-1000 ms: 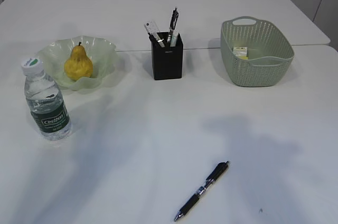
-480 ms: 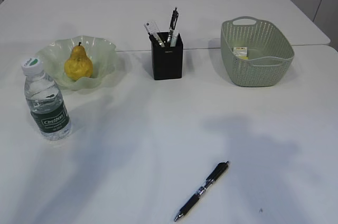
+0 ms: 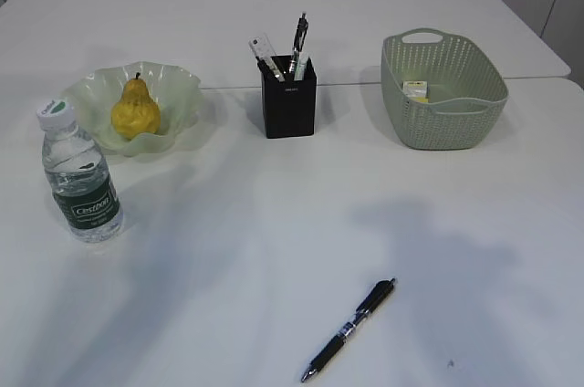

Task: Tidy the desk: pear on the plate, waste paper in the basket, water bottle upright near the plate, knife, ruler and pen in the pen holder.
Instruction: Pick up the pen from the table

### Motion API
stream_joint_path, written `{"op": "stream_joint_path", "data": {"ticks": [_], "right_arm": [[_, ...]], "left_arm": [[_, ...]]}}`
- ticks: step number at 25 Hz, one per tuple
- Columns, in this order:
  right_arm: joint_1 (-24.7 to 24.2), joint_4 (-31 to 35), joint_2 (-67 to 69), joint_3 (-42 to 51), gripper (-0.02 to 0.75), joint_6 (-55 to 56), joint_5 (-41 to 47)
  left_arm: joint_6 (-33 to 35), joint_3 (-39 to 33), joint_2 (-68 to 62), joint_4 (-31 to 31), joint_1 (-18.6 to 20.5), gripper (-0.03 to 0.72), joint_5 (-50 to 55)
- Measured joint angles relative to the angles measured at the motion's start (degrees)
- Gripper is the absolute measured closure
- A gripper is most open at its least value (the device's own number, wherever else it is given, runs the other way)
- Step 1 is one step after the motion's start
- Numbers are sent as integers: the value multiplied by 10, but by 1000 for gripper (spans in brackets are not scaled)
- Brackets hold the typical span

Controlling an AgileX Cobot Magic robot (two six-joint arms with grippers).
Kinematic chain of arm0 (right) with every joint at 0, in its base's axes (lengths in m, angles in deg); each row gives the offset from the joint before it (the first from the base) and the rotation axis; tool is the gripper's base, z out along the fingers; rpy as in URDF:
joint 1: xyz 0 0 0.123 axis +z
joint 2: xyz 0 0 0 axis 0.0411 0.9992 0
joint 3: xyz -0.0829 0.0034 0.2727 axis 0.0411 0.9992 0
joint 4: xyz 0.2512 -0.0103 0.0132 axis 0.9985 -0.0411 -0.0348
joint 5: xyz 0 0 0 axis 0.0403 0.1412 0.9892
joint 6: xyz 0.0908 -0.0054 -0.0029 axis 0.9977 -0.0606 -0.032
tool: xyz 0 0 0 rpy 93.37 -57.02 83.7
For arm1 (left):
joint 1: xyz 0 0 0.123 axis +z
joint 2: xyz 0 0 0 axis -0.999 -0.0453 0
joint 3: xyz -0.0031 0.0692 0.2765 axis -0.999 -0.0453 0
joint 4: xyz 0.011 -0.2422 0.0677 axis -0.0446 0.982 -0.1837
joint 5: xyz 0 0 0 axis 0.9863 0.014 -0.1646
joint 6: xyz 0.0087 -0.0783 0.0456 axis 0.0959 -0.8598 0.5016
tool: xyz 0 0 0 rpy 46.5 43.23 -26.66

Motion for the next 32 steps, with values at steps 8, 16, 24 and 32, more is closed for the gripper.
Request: {"op": "stream_joint_path", "data": {"ticks": [8, 16, 24, 32], "right_arm": [[0, 13, 0, 0, 370, 0, -1], [0, 21, 0, 0, 370, 0, -1], [0, 22, 0, 0, 370, 0, -1], [0, 23, 0, 0, 370, 0, -1]], "left_arm": [[-68, 0, 14, -93, 0, 494, 13], [-81, 0, 69, -110, 0, 486, 16], [-86, 0, 98, -110, -18, 484, 16], [-86, -20, 107, -121, -34, 481, 16]]}}
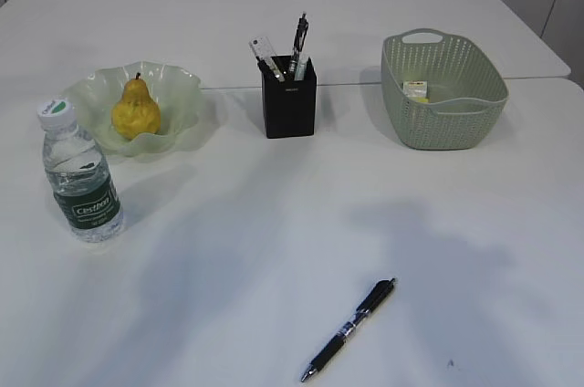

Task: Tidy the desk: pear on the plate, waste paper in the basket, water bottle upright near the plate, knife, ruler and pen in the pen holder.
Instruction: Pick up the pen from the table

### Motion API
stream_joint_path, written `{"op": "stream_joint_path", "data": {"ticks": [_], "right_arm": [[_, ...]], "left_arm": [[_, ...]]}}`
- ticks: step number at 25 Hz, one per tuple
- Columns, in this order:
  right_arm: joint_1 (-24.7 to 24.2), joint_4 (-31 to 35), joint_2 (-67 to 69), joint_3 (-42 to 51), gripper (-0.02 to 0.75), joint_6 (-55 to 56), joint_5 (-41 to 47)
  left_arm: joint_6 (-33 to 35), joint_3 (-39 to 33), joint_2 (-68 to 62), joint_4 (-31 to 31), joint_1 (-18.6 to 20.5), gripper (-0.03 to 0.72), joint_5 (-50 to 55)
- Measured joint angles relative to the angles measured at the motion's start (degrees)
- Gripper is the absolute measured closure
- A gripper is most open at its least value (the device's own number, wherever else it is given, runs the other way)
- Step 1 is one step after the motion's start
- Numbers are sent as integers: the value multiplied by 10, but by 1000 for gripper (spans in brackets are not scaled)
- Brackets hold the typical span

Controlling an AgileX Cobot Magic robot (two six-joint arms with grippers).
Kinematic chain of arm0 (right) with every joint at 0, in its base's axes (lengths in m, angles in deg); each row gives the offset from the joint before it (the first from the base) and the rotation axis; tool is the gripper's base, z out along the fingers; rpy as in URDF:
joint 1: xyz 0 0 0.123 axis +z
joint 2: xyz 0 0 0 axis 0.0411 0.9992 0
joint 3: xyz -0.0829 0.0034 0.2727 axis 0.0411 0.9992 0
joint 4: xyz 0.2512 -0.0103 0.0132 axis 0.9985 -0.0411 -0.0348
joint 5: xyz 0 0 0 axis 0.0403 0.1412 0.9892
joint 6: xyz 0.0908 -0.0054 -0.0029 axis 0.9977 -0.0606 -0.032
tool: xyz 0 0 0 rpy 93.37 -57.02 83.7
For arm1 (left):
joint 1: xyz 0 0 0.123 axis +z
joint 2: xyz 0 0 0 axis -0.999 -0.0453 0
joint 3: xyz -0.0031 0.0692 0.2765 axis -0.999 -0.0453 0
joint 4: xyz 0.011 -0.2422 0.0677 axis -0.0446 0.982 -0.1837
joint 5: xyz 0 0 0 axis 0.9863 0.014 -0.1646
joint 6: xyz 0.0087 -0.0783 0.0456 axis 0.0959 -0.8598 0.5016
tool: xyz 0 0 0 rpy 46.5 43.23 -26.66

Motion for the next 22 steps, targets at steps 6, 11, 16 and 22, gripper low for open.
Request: {"op": "stream_joint_path", "data": {"ticks": [6, 11, 16, 22], "right_arm": [[0, 0, 0, 0, 370, 0, 0], [0, 3, 0, 0, 370, 0, -1], [0, 22, 0, 0, 370, 0, -3], [0, 25, 0, 0, 370, 0, -1]], "left_arm": [[0, -99, 8, -10, -2, 477, 0], [5, -185, 50, -32, -20, 475, 0], [7, -241, 103, -54, -44, 474, 0], [7, -302, 156, -62, -58, 470, -1]]}}
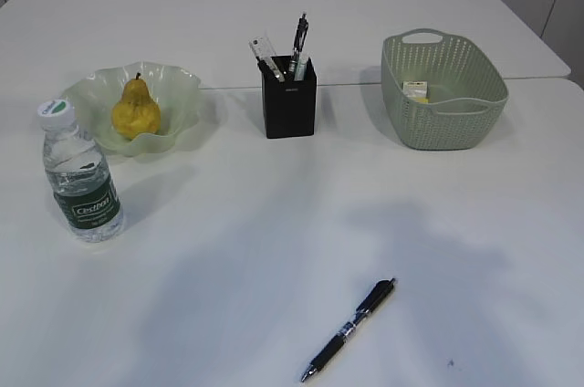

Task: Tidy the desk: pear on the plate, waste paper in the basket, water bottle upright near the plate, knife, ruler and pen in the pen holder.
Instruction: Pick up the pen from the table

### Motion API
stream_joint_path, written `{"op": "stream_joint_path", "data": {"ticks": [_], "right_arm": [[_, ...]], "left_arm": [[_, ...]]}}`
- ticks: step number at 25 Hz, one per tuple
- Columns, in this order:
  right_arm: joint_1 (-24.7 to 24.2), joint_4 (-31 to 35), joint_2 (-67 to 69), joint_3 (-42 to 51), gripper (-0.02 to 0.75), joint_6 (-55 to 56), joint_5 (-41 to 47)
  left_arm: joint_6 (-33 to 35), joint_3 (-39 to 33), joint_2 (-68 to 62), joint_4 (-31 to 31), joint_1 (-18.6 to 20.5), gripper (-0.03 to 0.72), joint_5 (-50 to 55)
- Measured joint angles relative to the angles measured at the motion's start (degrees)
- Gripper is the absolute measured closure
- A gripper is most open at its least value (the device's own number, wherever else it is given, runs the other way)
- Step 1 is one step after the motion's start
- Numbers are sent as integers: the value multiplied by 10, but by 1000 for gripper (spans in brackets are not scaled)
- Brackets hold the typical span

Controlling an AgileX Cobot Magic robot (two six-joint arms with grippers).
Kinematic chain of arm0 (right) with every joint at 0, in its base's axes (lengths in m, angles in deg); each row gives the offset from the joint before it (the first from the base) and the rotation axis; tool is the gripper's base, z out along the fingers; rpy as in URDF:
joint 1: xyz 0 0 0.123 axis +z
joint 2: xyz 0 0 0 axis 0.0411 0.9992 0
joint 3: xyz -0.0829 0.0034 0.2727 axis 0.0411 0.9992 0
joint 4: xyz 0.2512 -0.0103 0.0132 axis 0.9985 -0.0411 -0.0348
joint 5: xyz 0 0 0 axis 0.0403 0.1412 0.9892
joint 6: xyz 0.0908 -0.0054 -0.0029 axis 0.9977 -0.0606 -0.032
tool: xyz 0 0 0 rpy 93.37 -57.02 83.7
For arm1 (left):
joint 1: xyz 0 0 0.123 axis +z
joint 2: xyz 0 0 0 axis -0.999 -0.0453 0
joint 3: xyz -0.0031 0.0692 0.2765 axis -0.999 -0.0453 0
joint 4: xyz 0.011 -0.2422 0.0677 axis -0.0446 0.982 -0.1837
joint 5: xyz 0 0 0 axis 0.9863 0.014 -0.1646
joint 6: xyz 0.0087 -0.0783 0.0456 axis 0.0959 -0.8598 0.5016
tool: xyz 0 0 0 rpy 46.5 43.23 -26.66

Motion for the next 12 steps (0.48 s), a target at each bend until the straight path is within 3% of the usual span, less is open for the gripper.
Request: {"op": "stream_joint_path", "data": {"ticks": [12], "right_arm": [[0, 0, 0, 0, 370, -2, 32]], "left_arm": [[3, -163, 118, -3, -19, 464, -1]]}}
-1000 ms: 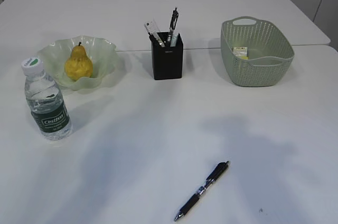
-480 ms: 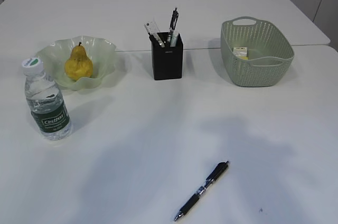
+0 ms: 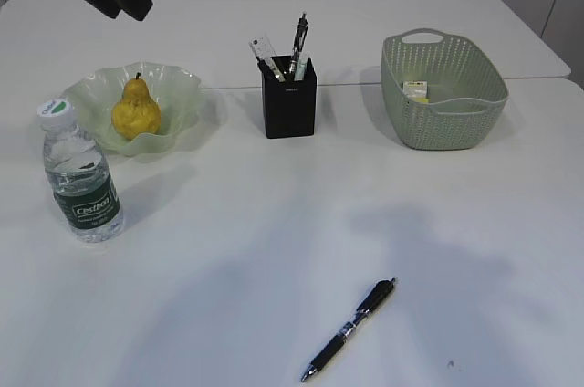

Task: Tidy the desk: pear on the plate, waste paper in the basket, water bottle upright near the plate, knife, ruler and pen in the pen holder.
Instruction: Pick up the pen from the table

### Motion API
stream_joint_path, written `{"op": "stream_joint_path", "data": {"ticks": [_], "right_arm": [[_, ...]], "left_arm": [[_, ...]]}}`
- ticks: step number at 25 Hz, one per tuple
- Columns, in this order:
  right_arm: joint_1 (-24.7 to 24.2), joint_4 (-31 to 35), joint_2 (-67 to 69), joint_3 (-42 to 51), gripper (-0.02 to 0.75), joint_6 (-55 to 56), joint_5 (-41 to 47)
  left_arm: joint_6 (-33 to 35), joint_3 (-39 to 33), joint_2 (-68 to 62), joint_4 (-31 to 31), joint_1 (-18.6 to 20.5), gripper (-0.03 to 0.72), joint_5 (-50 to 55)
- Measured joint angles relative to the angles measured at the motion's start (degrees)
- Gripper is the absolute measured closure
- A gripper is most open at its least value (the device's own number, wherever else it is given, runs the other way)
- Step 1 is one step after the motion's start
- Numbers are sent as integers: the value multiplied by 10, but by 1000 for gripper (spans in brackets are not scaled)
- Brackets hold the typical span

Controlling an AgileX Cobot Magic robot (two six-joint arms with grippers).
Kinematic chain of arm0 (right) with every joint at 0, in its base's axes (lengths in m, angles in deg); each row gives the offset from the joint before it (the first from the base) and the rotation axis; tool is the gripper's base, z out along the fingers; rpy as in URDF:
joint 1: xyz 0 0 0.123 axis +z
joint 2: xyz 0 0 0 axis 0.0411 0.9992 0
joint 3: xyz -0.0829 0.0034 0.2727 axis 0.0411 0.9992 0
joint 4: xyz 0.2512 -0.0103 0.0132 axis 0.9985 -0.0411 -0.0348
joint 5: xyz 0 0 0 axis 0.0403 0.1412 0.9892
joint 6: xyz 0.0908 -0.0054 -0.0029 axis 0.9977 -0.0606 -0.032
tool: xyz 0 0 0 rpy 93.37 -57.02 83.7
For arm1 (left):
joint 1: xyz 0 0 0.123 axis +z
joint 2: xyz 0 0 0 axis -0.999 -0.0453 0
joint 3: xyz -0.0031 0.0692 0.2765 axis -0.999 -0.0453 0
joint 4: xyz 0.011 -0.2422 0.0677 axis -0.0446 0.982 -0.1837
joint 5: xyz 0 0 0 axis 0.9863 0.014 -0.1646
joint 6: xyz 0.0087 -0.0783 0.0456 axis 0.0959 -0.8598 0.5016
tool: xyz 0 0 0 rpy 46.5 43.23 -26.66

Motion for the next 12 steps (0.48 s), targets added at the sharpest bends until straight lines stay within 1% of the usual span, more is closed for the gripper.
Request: {"op": "stream_joint_path", "data": {"ticks": [5, 12], "right_arm": [[0, 0, 0, 0, 370, -2, 2], [0, -12, 0, 0, 370, -4, 10]], "left_arm": [[1, -13, 31, 4, -47, 464, -1], [2, -15, 35, 4, -129, 464, -1]]}}
